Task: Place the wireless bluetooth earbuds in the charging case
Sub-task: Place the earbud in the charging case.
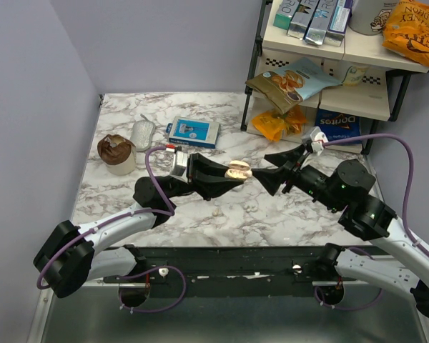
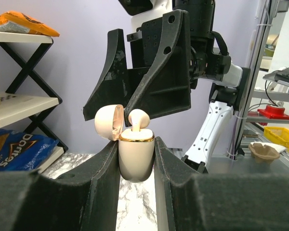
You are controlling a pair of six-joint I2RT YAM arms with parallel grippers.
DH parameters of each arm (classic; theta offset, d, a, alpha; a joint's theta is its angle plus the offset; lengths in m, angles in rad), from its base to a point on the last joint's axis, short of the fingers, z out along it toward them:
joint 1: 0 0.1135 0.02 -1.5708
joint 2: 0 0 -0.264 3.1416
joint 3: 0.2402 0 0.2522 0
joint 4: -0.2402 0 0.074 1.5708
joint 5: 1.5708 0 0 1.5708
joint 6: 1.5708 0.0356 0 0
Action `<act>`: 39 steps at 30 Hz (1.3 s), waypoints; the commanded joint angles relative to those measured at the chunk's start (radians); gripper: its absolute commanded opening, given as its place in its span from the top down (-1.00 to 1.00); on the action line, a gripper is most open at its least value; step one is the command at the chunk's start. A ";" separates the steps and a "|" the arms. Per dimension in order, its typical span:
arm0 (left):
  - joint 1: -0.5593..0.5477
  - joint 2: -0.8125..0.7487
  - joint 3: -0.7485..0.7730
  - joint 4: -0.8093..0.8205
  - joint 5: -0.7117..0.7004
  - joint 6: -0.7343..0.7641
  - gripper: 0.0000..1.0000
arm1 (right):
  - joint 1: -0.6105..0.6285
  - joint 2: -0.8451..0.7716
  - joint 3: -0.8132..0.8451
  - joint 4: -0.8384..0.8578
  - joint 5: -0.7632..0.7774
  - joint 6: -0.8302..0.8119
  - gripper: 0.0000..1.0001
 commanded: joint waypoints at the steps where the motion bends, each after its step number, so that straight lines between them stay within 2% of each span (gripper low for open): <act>1: -0.005 -0.004 -0.004 0.386 -0.011 0.019 1.00 | 0.005 -0.002 0.010 -0.024 -0.059 0.015 -0.42; 18: -0.008 0.004 -0.013 0.384 -0.020 0.025 1.00 | 0.004 0.017 0.042 -0.013 -0.114 0.026 -0.42; 27: -0.008 -0.013 -0.016 0.381 -0.043 0.045 1.00 | 0.005 -0.026 0.049 -0.096 0.050 -0.006 -0.43; 39: -0.008 -0.007 -0.015 0.383 -0.033 0.024 1.00 | 0.004 0.009 0.059 -0.081 -0.042 0.002 -0.44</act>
